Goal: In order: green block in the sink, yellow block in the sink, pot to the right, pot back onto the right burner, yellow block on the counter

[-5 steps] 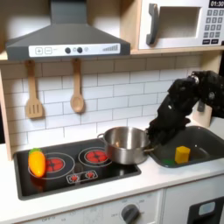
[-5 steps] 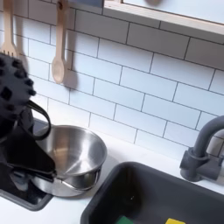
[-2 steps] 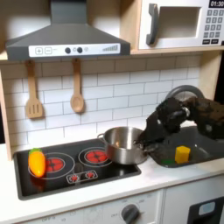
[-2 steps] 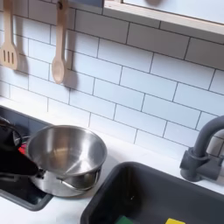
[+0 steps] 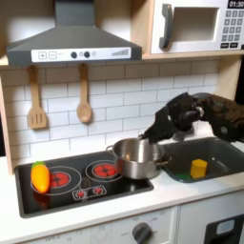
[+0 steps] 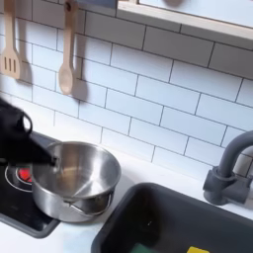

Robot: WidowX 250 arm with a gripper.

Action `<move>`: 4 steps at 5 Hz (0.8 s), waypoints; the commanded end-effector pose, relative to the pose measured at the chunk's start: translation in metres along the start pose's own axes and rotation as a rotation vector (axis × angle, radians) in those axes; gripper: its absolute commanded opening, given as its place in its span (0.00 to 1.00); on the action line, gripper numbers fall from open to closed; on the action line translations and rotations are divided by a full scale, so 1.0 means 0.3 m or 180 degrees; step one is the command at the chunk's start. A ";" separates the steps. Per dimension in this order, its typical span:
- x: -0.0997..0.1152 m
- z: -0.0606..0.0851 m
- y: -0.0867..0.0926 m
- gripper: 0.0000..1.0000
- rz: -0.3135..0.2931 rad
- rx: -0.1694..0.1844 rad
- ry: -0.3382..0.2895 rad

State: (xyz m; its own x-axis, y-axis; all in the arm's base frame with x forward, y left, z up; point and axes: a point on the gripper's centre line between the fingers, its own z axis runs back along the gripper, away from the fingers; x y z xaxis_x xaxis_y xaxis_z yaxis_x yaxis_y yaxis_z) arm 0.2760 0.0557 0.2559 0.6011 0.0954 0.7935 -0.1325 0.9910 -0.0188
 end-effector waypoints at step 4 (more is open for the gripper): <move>0.031 0.054 0.034 1.00 0.0292 0.0057 0.0346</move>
State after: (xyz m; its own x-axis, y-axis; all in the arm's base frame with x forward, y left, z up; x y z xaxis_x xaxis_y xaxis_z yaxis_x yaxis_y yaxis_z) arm 0.2691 0.0724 0.2757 0.6584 0.2007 0.7254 -0.2222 0.9727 -0.0674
